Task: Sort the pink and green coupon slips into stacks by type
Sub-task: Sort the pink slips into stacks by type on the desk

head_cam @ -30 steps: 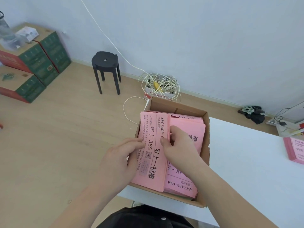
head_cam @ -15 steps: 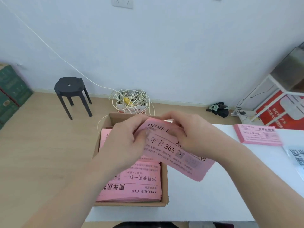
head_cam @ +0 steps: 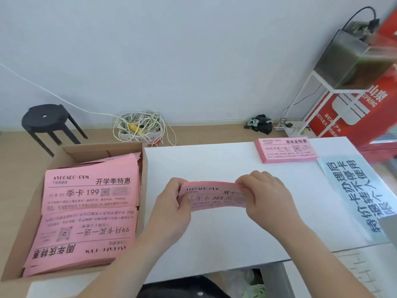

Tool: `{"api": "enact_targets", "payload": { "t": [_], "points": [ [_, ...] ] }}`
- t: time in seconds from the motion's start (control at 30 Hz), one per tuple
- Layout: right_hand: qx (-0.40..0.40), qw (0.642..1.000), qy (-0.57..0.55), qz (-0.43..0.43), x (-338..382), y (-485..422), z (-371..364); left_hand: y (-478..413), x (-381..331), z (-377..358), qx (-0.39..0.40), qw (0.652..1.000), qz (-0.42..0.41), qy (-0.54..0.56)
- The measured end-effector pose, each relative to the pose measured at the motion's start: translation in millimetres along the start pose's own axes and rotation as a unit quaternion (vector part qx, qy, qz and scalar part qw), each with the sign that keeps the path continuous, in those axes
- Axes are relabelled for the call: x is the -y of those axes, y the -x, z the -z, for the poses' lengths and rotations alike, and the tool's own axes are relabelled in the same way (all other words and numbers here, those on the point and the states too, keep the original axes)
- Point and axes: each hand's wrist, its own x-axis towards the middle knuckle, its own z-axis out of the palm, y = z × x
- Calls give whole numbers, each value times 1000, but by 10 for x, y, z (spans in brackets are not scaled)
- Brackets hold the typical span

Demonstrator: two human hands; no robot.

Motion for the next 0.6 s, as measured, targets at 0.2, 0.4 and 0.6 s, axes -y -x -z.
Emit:
{"api": "enact_targets", "payload": {
  "t": [0.2, 0.4, 0.6],
  "points": [
    [-31, 990, -127, -60, -448, 381, -529, 112, 377, -417, 19, 997, 35, -72],
    [-34, 922, -333, -193, -622, 489, -612, 117, 526, -439, -17, 979, -6, -201],
    [-7, 885, -384, -263, -414, 478, -637, 167, 452, -563, 21, 993, 66, -94]
  ]
}}
